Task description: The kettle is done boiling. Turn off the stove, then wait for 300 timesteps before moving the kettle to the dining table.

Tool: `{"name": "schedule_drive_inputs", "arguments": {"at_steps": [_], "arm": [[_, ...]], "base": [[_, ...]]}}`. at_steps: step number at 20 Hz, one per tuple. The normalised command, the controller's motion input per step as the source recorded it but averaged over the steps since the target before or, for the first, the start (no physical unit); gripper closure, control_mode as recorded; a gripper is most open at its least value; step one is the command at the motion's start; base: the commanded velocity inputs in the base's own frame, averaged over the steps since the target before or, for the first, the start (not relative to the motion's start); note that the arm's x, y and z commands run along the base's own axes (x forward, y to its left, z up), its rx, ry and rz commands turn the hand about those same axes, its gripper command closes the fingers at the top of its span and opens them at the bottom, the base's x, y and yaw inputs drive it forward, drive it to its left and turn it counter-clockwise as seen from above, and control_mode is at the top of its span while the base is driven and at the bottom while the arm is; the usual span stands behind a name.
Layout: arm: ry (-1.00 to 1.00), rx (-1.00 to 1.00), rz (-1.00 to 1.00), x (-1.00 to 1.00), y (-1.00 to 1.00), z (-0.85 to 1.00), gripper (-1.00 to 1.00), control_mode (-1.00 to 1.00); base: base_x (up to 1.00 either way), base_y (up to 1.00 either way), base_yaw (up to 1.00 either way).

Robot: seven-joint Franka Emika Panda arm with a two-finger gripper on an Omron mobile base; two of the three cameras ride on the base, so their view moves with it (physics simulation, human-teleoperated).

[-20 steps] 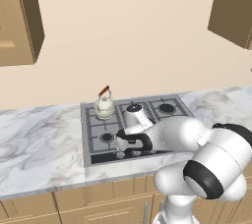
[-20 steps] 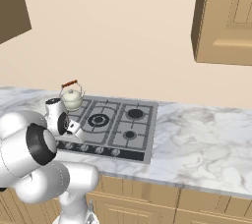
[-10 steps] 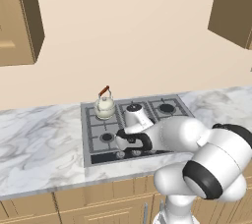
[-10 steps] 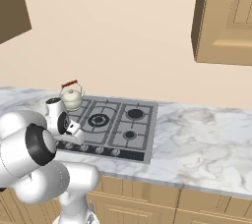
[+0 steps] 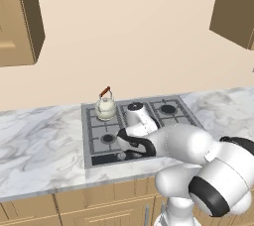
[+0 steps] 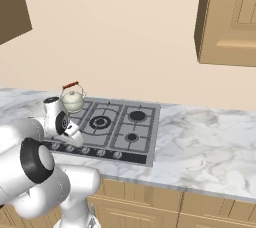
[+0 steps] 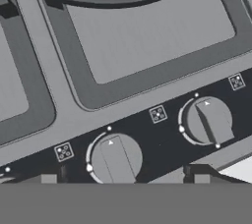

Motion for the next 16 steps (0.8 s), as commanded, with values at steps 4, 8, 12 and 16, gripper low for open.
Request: {"name": "schedule_drive_inputs", "arguments": {"at_steps": [4, 8, 12, 16], "arm": [[-0.04, 0.00, -0.11, -0.07, -0.02, 0.33, -1.00, -1.00], [0.00, 0.03, -0.06, 0.00, -0.01, 0.39, -1.00, -1.00], [0.00, 0.05, 0.00, 0.00, 0.00, 0.44, -1.00, -1.00], [0.00, 0.03, 0.00, 0.00, 0.00, 0.43, -1.00, -1.00]], "base": [[0.00, 0.00, 0.00], [0.00, 0.00, 0.00], [0.00, 0.00, 0.00], [0.00, 0.00, 0.00]]}}
